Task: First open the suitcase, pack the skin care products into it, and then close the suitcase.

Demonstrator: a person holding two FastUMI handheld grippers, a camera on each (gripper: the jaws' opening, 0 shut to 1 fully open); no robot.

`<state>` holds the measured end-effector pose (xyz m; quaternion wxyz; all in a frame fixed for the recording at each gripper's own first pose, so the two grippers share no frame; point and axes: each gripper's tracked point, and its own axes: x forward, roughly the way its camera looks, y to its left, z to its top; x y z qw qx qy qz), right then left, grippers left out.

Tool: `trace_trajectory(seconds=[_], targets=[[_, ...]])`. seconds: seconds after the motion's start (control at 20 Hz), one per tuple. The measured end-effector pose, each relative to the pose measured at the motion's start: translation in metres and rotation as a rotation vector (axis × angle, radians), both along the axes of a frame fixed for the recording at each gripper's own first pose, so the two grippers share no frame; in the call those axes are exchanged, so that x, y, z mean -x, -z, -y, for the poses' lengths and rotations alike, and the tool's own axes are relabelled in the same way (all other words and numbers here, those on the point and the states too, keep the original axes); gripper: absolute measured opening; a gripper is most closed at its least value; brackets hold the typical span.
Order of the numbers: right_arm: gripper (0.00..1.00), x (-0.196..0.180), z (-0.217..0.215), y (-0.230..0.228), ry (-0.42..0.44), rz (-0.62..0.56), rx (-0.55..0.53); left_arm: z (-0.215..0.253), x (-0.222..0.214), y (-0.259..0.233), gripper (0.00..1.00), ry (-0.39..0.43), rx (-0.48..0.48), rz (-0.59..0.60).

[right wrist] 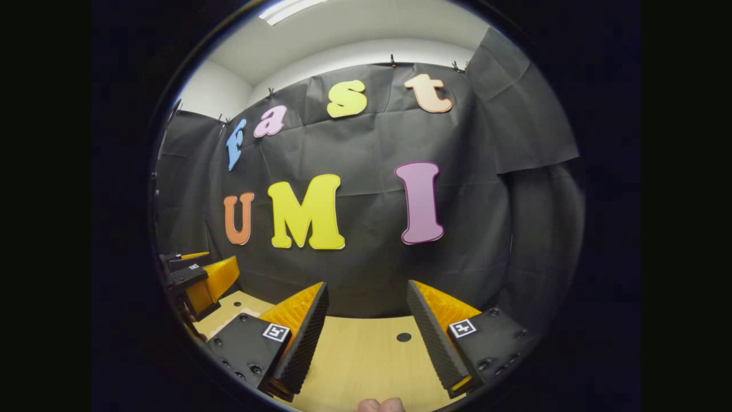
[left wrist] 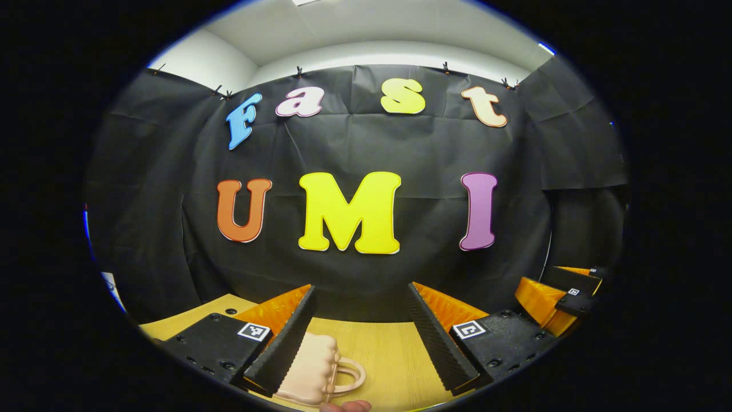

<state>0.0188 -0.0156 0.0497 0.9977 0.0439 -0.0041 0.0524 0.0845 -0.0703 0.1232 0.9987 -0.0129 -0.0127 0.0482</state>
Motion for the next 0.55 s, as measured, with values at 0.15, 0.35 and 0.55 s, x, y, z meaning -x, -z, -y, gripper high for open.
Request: trace_trajectory(seconds=[0.15, 0.35, 0.55], targets=[[0.82, 0.002, -0.006, 0.007, -0.006, -0.014, 0.018, 0.001, -0.001, 0.003, 0.99, 0.006, 0.019, -0.007], [0.82, 0.000, -0.007, 0.008, 0.027, -0.024, 0.010, -0.004, 0.002, 0.005, 0.99, -0.011, -0.009, -0.003], [0.82, -0.002, -0.012, 0.013, 0.033, -0.040, 0.021, -0.015, 0.000, 0.007, 1.00, -0.016, -0.019, -0.006]])
